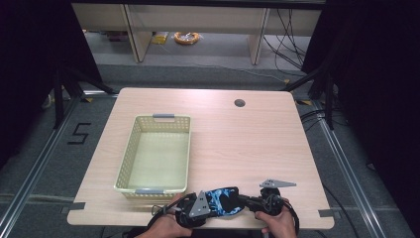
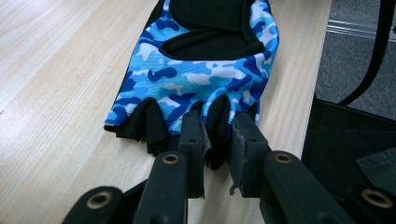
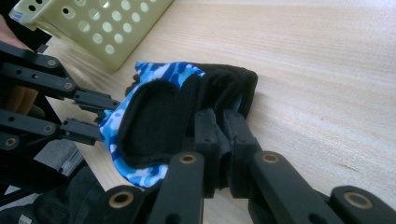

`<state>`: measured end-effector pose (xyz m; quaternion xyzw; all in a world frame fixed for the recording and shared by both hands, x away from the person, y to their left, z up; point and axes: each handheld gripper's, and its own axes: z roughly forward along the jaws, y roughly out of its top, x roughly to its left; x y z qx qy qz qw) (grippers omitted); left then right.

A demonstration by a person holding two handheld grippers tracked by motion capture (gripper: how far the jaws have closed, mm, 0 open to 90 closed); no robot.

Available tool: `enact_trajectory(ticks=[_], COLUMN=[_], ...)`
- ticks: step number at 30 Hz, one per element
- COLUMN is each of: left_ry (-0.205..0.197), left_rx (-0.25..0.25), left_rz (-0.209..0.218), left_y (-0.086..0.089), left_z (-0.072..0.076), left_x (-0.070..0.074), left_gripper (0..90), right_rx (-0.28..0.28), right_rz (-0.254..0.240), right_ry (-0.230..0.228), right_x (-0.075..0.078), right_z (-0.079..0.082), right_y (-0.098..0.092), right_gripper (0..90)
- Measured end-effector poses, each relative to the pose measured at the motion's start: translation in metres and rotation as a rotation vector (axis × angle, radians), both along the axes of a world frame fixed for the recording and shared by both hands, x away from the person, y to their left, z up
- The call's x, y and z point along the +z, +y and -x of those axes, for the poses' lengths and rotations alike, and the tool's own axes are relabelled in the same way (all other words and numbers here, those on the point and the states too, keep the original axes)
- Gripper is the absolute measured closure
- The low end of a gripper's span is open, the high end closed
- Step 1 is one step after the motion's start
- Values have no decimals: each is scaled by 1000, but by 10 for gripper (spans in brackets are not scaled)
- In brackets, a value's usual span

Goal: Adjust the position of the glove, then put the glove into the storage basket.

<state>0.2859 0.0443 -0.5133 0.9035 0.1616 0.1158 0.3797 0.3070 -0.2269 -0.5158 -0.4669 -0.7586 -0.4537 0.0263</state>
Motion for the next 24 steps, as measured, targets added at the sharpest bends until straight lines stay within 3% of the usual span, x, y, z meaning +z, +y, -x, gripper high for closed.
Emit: enact_trajectory(ticks=[3,4,5,8,9,10,11,12,13,14,15,17,18,19,22,23,24], left_ry=[-4,-3,-15,-19,-17,-25,-23,-26,-31,-25,-26,-31,-25,-30,-36,-37,-45], left_rx=[-1,5,-1,-8,-9,-9,-15,-9,-11,-9,-13,-6,-7,-5,-1,1,0], left_rz=[9,20,1,8,12,13,17,16,9,21,16,23,29,22,30,44,30], left_y=[0,0,0,0,1,0,0,1,1,1,2,3,4,4,5,5,6], left_z=[1,2,3,5,7,7,8,8,8,9,8,8,8,8,10,10,11], left_x=[0,0,1,2,3,3,3,4,4,5,6,6,7,9,13,13,15], left_gripper=[764,765,766,767,768,768,768,769,769,769,769,769,770,770,772,772,772], right_rx=[-15,-4,-4,-5,-28,-16,-21,-13,-10,-50,-7,-5,-19,-14,-4,-23,-8], right_rz=[-32,-22,-27,-40,-54,-41,-66,-38,-52,-84,-47,-50,-65,-44,-63,-83,-57], right_ry=[15,-17,-17,-31,-7,-39,-21,-50,-48,39,-53,-55,-27,-61,-66,-36,-73], right_x=[3,3,4,8,10,11,12,12,12,16,12,13,14,14,16,19,19], right_z=[3,2,3,7,10,10,12,10,11,16,10,10,12,10,11,13,11], right_y=[0,-2,-2,-2,-1,-2,-1,-2,-2,3,-1,0,1,-1,-1,1,0], right_gripper=[861,861,861,861,861,861,861,861,861,861,860,860,860,860,860,861,860])
